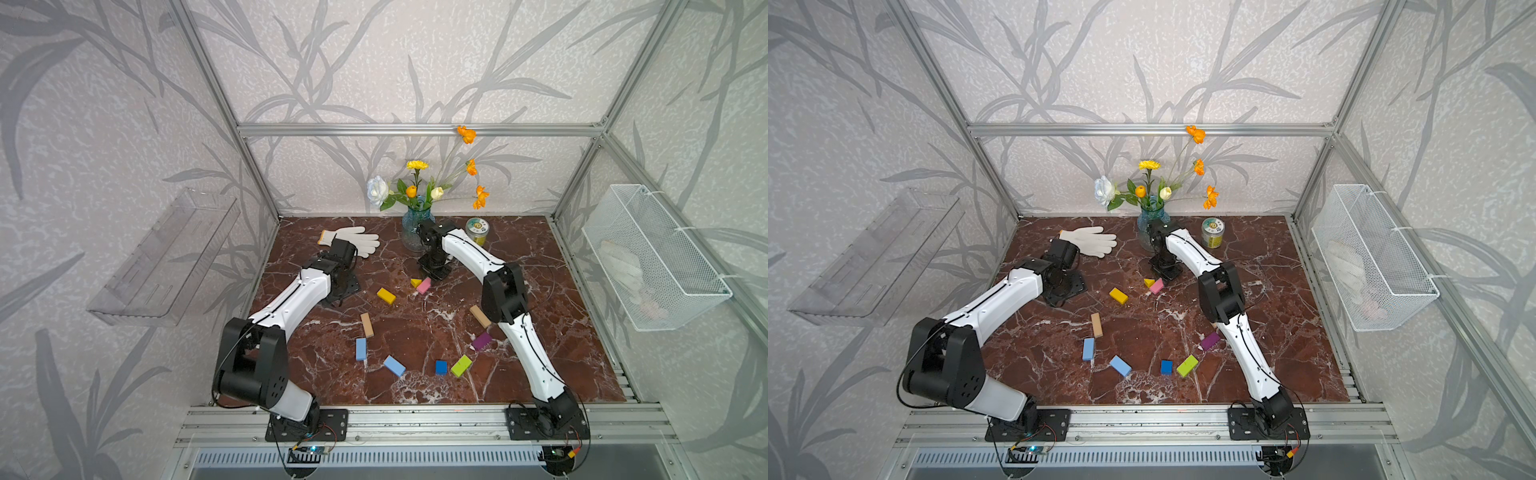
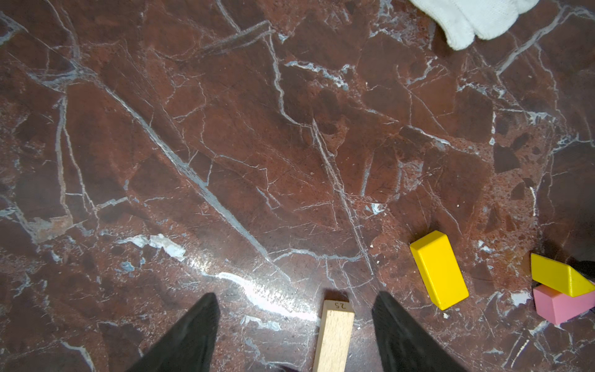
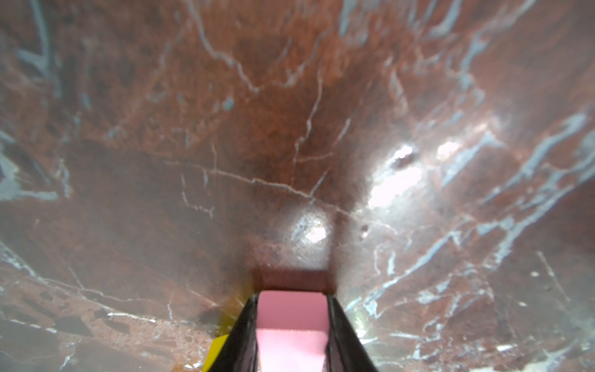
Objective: Assemble a heart with building blocks
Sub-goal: Assemble the building block at the center of the board.
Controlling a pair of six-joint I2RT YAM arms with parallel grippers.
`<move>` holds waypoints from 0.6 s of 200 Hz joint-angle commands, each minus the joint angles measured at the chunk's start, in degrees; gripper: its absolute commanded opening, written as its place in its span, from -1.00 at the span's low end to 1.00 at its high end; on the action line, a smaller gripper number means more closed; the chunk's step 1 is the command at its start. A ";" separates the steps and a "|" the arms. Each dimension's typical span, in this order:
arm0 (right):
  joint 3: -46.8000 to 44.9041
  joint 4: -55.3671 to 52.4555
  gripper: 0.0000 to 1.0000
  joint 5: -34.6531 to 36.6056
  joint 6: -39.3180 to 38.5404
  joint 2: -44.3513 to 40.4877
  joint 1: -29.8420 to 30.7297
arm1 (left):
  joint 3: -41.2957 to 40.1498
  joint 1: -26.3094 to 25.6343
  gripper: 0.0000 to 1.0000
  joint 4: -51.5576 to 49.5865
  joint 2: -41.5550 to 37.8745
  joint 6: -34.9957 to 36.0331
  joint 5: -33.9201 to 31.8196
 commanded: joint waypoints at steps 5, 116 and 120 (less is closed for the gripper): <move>1.07 -0.89 -0.89 0.89 0.82 1.05 -0.35 | -0.73 0.38 0.53 -0.49 -1.16 0.65 -0.06; 1.33 -0.01 -0.89 0.58 1.29 1.30 -0.34 | -0.82 0.38 0.53 -0.41 -1.15 0.56 0.05; 1.34 0.03 -0.89 0.67 1.32 1.28 -0.32 | -0.82 0.38 0.53 -0.43 -1.14 0.62 -0.05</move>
